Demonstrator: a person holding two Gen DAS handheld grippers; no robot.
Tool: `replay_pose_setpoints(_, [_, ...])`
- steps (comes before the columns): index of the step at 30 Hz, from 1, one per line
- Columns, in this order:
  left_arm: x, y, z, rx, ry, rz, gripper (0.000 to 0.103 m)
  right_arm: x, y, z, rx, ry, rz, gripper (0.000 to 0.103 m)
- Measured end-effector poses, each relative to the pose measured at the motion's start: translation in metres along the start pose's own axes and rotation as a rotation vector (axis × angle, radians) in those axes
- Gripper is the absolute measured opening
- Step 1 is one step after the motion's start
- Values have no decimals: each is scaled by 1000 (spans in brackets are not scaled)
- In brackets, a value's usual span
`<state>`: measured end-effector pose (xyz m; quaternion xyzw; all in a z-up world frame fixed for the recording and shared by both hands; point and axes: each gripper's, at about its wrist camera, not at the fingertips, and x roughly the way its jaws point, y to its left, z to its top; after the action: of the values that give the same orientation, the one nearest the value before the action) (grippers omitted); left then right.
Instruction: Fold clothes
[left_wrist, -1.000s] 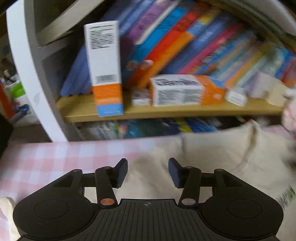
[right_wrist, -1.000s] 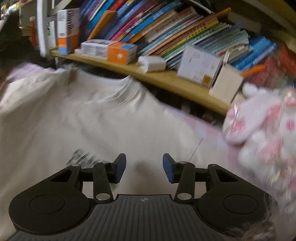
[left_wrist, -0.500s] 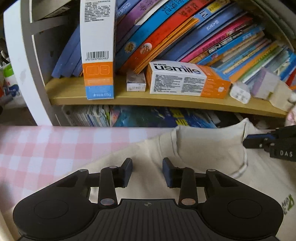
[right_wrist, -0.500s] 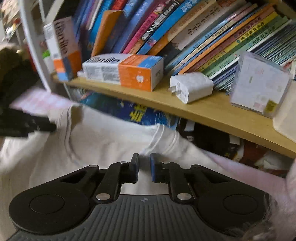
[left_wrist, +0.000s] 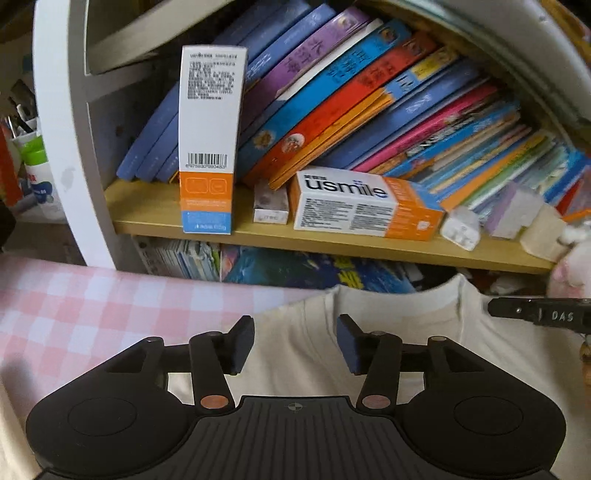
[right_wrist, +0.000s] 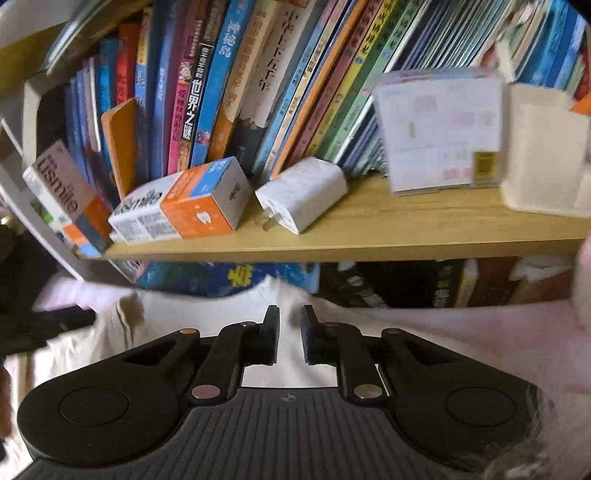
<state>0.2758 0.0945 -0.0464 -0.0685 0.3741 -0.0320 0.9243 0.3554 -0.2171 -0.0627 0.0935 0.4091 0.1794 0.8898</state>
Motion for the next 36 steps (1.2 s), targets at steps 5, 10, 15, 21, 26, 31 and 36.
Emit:
replay_pose_setpoints(5, [-36,-4,-22,57,-1,-27,52,-29,7,-26,-104,-20,-50,28])
replay_pose_setpoints(10, [-74,-22,-56,173,7,-47,53,-70,26,-62,-167,-46,-93,31])
replay_pose_setpoints(15, [-125,-33,-106,249,9,-55,56,-118,49,-105,-212,-67,-138,36])
replay_pose_setpoints(21, [-189,-11,-168,233,32,-50,56,-191,71,-180,-193,-51,-231,37])
replay_pose_setpoints(26, [-236,14,-213,187,31,-3,57,-243,88,-254,-127,-8,-312,39])
replay_pose_setpoints(31, [-263,38,-250,138,66,48,57,-282,96,-309,-46,2,-399,39])
replay_pose_setpoints(36, [-276,64,-271,14,92,14,56,-313,92,-345,81,0,-458,39])
